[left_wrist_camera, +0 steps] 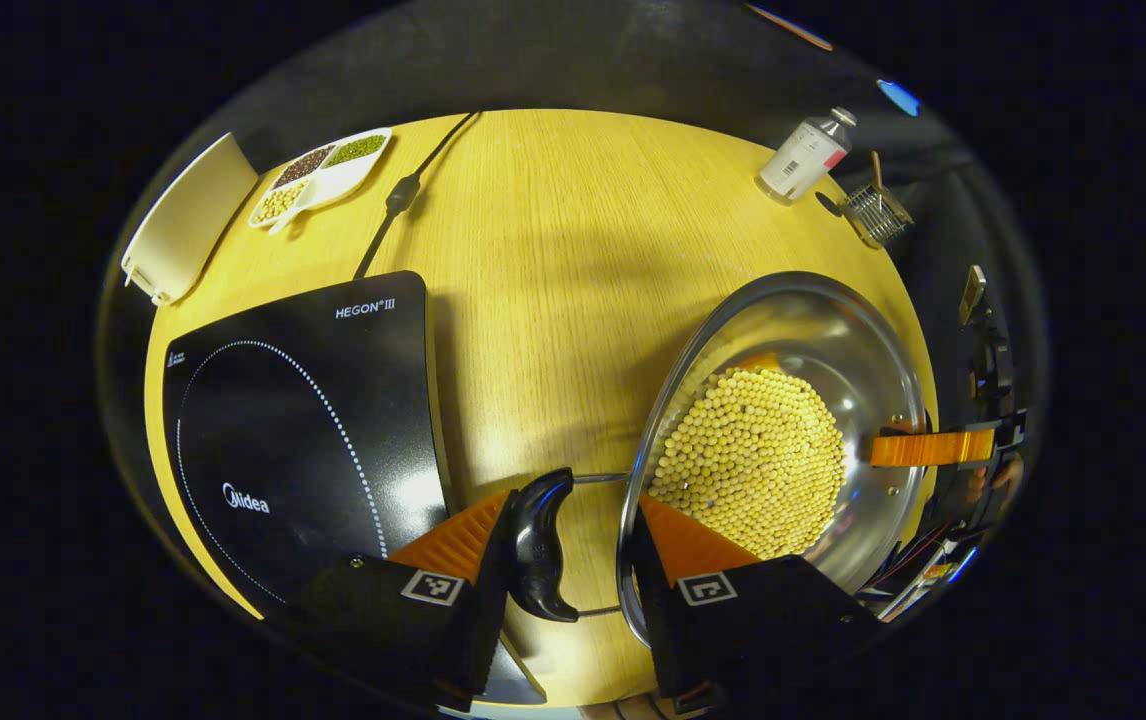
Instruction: First push the handle of the pot to place it horizontally, then grasp the pot with both hands and set it on the induction cooktop.
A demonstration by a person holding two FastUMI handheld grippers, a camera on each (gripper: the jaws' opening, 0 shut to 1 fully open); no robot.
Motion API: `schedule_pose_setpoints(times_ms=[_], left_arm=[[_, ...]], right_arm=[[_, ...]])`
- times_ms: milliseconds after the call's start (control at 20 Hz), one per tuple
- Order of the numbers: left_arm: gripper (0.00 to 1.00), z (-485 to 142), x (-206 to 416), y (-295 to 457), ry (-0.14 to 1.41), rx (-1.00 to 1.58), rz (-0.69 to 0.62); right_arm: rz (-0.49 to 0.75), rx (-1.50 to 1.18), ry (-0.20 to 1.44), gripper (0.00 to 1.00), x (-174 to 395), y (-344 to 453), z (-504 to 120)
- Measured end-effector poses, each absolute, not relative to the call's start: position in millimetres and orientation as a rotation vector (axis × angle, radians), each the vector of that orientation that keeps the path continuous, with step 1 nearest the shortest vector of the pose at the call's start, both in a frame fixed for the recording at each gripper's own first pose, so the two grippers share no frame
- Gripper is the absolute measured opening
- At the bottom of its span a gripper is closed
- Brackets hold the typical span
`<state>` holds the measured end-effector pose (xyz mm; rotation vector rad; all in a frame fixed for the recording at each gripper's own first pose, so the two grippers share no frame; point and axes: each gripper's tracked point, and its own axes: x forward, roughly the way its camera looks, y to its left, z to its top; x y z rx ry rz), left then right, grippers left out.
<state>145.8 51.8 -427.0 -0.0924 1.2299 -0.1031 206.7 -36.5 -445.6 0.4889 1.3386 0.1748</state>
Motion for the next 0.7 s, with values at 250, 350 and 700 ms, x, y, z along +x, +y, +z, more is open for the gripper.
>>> schedule_pose_setpoints(times_ms=[250,350,700], left_arm=[[0.6,-410.4,122.7,30.4,1.249,-0.158,-0.137],[0.6,-402.4,112.7,25.0,1.254,-0.156,-0.148],[0.62,-374.5,77.0,35.4,1.256,-0.131,-0.135]], right_arm=[[0.164,0.458,1.345,0.57,188.5,-52.4,-428.0],[0.164,0.431,1.35,0.6,173.3,-58.7,-419.7],[0.173,0.385,1.37,0.51,131.3,-46.4,-403.4]])
